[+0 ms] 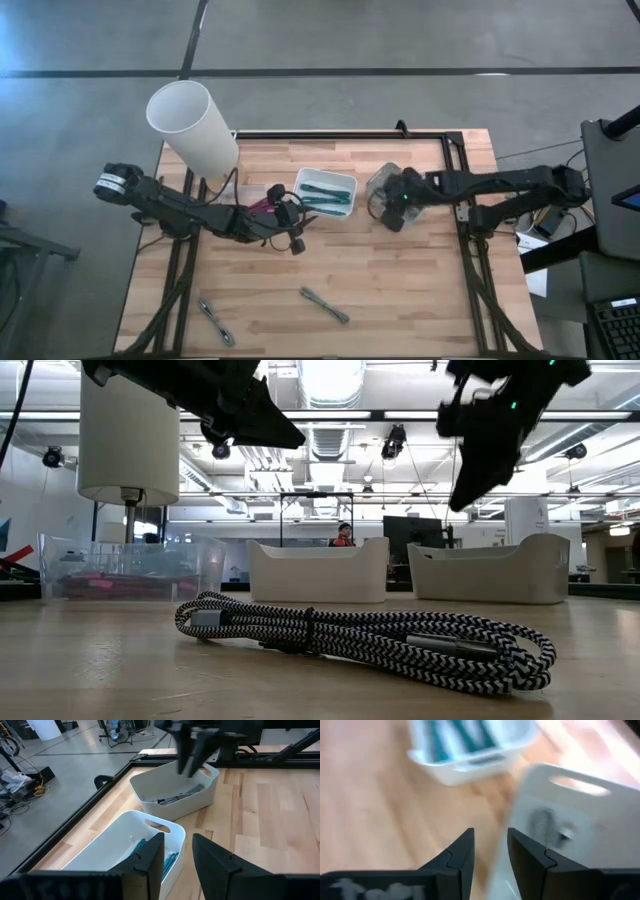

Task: Pick & Place USB Port
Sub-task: Put the right black patterned charger cable into the gray bin

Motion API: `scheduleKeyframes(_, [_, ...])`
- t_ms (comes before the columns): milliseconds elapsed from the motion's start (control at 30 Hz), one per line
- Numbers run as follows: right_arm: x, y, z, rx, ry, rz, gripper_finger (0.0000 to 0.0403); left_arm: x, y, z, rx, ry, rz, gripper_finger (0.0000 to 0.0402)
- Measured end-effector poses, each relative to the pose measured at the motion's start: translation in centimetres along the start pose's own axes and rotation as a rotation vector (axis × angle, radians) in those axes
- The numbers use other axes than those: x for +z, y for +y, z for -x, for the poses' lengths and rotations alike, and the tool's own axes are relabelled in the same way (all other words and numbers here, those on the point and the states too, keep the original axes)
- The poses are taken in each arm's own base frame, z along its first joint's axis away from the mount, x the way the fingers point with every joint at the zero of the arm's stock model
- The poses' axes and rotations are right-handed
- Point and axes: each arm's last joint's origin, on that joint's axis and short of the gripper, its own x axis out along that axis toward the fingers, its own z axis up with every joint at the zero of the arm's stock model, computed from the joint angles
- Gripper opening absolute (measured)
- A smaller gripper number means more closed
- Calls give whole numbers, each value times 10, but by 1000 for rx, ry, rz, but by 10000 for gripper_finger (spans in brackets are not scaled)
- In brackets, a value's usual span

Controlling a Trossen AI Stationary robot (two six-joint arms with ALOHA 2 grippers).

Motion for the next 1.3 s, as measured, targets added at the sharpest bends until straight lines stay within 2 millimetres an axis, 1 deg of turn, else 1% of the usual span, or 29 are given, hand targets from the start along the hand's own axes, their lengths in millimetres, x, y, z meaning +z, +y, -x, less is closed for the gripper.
scheduleKeyframes(133, [-8, 24, 6, 81, -27, 77, 112, 0, -1, 0, -36, 3, 0, 120])
scheduleKeyframes(200, [-10, 33, 9, 100, -44, 75, 116, 0, -2, 0, -78, 7, -5, 120])
scheduleKeyframes(300, [-14, 40, 11, 70, -77, 43, 122, 0, -3, 0, -145, 14, -5, 120])
scheduleKeyframes(467, [-15, 42, 13, 22, -118, 39, 131, -1, -5, 0, -200, 20, -6, 120])
scheduleKeyframes(767, [-16, 43, 11, 22, -133, 154, 132, 2, -5, 0, -219, 0, 14, 120])
scheduleKeyframes(900, [-12, 46, 12, 70, -160, 192, 133, 9, -2, -2, -209, -15, 27, 120])
scheduleKeyframes(967, [-9, 50, 11, 116, -190, 183, 132, 13, 1, -4, -197, -25, 38, 120])
scheduleKeyframes(1067, [-6, 58, 5, 201, -229, 180, 129, 19, 3, -6, -188, -38, 51, 120])
scheduleKeyframes(1133, [-7, 64, -2, 241, -215, 195, 128, 21, 3, -6, -188, -42, 67, 120])
scheduleKeyframes(1300, [-15, 86, -23, 275, -184, 232, 132, 17, 2, -5, -193, -5, 126, 120])
